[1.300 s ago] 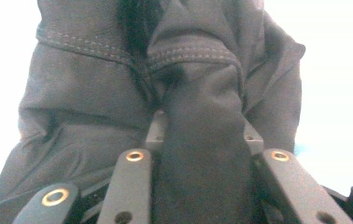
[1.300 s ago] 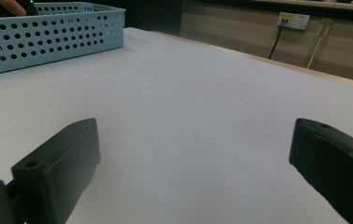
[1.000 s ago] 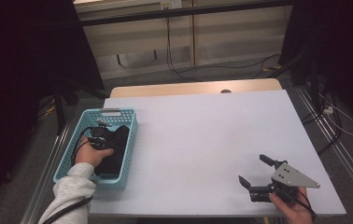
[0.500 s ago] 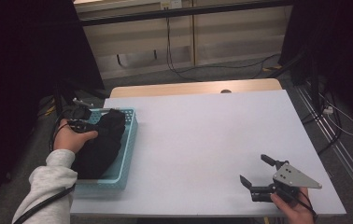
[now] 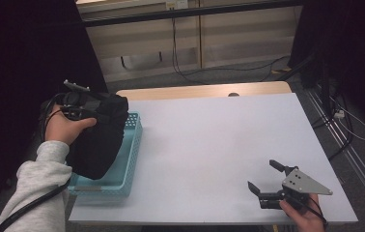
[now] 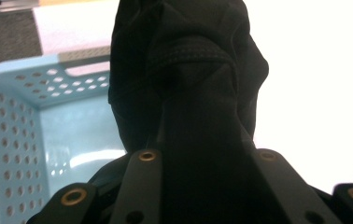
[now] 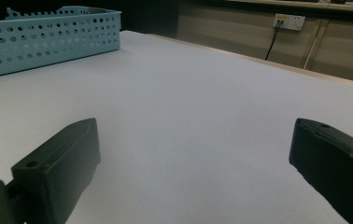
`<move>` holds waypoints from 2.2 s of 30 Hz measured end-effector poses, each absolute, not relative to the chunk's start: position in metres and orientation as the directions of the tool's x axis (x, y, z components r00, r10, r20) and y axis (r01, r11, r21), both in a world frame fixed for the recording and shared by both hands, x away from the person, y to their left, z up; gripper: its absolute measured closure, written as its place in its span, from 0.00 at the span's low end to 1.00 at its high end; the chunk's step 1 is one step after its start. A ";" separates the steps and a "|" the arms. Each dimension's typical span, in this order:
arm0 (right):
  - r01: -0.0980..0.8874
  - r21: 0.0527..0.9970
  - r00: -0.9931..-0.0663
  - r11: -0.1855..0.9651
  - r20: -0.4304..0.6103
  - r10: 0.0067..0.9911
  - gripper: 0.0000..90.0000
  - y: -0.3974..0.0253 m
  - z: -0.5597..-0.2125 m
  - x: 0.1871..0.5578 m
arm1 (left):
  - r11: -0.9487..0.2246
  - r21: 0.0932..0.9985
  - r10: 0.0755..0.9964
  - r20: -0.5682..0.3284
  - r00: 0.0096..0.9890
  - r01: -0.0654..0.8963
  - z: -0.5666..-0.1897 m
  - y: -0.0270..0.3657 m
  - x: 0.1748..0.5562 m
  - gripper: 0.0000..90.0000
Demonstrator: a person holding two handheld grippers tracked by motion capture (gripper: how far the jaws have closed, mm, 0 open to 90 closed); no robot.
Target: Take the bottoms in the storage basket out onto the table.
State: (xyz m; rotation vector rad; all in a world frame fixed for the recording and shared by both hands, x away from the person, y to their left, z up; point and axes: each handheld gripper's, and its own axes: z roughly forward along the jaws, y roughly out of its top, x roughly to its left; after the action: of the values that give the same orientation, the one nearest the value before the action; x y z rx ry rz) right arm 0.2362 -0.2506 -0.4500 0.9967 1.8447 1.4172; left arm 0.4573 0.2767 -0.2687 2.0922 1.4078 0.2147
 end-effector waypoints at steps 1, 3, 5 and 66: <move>0.201 0.968 -0.537 0.148 -0.017 0.843 0.01 -0.251 -0.450 0.236 | -0.257 0.564 0.883 -0.193 0.428 0.785 -0.266 0.274 0.457 0.83; 0.201 0.968 -0.538 0.148 -0.017 0.843 0.01 -0.251 -0.450 0.236 | -0.264 0.578 0.877 -0.189 0.442 0.772 -0.262 0.267 0.458 0.83; 0.201 0.968 -0.537 0.148 -0.017 0.843 0.01 -0.251 -0.450 0.236 | -0.269 0.590 0.868 -0.194 0.457 0.761 -0.256 0.261 0.457 0.83; 0.206 0.965 -0.550 0.162 -0.022 0.835 0.01 -0.251 -0.452 0.238 | -0.352 0.739 0.647 -0.250 0.720 0.574 -0.361 0.088 0.427 0.54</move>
State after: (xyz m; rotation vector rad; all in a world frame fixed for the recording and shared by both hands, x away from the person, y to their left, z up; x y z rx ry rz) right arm 0.2376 -0.2508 -0.4515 0.9854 1.8684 1.4120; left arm 0.4269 0.0881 -0.3607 2.0483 0.9271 0.1062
